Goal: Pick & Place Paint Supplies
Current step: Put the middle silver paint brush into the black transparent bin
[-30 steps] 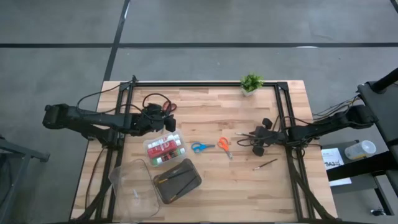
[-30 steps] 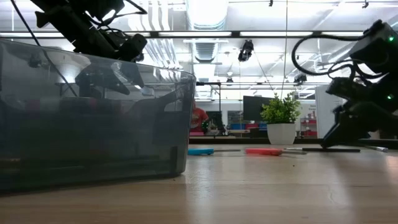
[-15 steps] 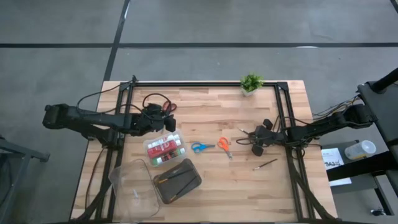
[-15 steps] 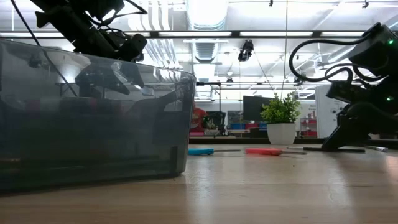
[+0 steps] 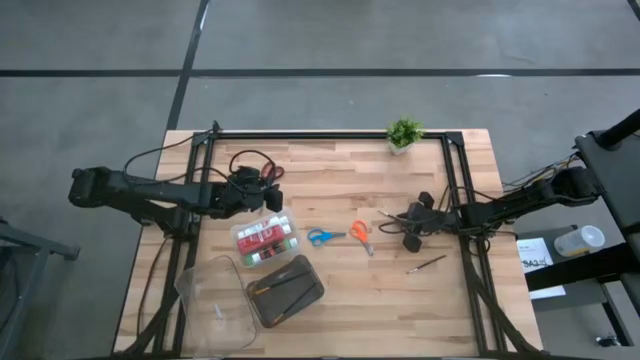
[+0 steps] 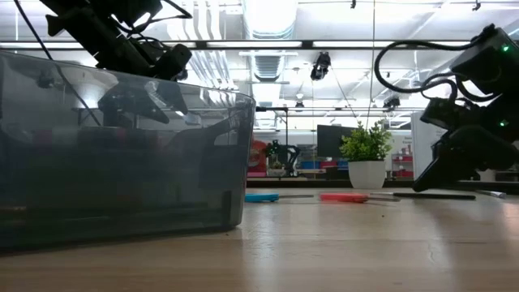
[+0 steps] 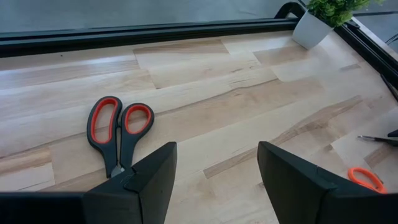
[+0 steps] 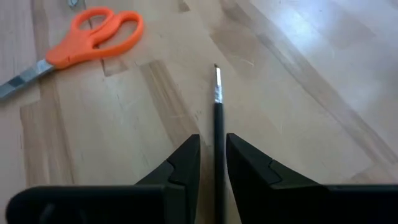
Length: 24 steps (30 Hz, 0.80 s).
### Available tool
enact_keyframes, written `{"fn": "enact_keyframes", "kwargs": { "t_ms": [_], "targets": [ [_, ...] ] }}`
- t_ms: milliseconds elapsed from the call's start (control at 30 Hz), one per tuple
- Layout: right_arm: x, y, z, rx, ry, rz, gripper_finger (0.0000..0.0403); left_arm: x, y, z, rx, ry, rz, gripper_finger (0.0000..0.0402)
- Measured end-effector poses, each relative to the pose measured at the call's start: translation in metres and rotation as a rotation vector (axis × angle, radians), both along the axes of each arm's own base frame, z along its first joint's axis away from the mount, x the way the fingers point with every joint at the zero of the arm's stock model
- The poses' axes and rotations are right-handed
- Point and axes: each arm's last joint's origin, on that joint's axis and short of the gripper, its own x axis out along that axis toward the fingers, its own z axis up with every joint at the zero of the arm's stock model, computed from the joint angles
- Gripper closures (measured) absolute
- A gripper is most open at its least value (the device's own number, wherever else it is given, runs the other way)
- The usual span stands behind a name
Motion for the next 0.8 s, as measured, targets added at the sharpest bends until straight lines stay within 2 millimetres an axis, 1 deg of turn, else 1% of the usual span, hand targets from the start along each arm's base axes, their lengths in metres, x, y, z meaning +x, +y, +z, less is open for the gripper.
{"fn": "enact_keyframes", "kwargs": {
  "t_ms": [400,600,800],
  "targets": [
    [-0.0025,-0.0018,-0.0019,-0.047,0.032,-0.036,0.0331,0.0000,0.0000,0.0000,0.000,0.000,0.000,0.0169],
    [-0.0026,-0.0023,-0.0016,-0.094,0.048,-0.015,0.0330,0.0000,0.0001,0.0000,0.000,0.000,0.000,0.0169],
    [-0.0034,-0.0052,-0.0003,-0.171,0.041,-0.098,0.0330,0.0000,0.0001,0.0000,0.000,0.000,0.000,0.0169]
  ]
}}
